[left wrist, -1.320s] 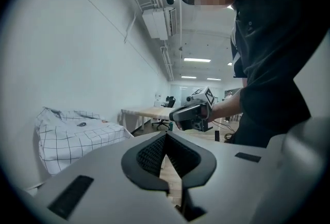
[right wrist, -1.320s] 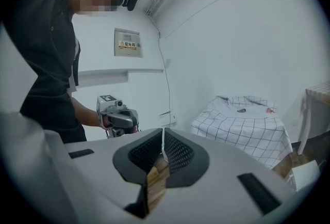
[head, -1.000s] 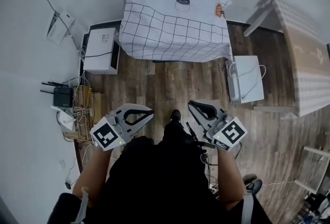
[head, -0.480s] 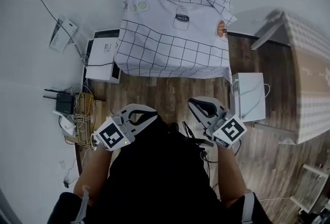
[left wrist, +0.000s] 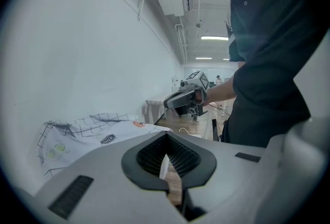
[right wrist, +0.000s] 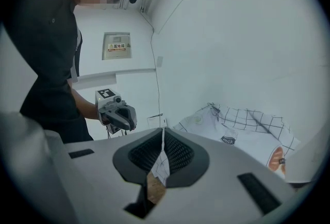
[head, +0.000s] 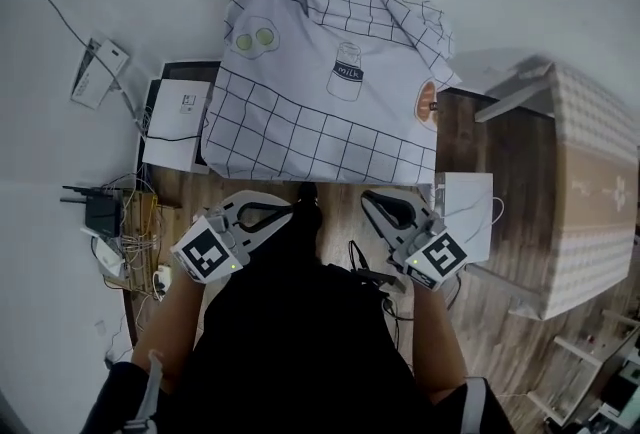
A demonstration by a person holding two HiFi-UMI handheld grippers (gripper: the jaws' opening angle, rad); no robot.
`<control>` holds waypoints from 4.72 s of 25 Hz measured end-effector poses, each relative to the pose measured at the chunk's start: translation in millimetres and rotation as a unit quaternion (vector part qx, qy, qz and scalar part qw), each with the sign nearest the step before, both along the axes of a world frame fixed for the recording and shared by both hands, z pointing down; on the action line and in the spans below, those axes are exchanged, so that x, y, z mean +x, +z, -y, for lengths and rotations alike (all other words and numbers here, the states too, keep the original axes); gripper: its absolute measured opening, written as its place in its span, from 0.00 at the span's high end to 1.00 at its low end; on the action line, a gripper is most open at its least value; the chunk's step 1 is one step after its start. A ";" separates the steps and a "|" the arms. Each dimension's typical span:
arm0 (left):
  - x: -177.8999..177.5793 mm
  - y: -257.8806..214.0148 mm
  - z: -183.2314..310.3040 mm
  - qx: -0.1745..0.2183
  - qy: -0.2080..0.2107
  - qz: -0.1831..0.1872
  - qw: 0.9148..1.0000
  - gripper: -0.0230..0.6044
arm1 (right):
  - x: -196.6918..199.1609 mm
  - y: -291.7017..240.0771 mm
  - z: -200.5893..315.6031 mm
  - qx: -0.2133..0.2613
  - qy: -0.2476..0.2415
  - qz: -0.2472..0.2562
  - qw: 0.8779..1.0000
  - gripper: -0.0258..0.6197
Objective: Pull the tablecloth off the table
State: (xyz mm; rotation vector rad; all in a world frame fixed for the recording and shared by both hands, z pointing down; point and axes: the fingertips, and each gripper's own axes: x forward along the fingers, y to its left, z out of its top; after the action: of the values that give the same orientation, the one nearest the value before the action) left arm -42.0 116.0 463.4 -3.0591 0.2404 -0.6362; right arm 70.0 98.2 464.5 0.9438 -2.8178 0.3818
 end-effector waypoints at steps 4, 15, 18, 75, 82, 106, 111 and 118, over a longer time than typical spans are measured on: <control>6.7 -5.5 62.8 -0.009 0.003 -0.027 1.000 0.95 | 5.8 -3.7 59.3 -0.010 0.001 -0.020 1.000 0.92; 18.1 19.6 201.2 -0.026 -0.017 -0.041 0.999 0.95 | 2.7 3.7 181.8 -0.030 -0.010 -0.052 0.998 0.92; 21.5 29.5 226.5 -0.026 -0.017 -0.030 0.999 0.95 | 5.4 8.3 204.9 -0.027 -0.016 -0.057 0.998 0.92; 60.6 219.2 362.5 -0.057 -0.045 0.175 0.982 0.37 | 76.0 222.7 327.2 -0.109 -0.092 -0.264 0.954 0.46; 59.9 217.7 363.8 -0.060 -0.045 0.178 0.981 0.38 | 75.3 221.9 327.6 -0.110 -0.092 -0.266 0.953 0.46; 73.0 216.7 335.4 -0.079 -0.042 0.210 0.973 0.93 | 63.8 219.7 301.6 -0.135 -0.105 -0.259 0.951 0.91; 76.6 217.8 339.2 -0.095 -0.046 0.222 0.969 0.94 | 65.1 221.0 305.0 -0.142 -0.100 -0.256 0.951 0.91; 80.1 176.2 334.0 -0.115 -0.065 0.156 0.979 0.94 | 67.5 190.7 300.5 -0.142 -0.085 -0.246 0.955 0.92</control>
State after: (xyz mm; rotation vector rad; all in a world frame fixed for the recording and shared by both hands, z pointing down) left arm 38.1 -218.0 639.6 -3.1099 0.3882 -1.2174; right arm 137.5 -202.3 655.2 0.6243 -2.2908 0.4412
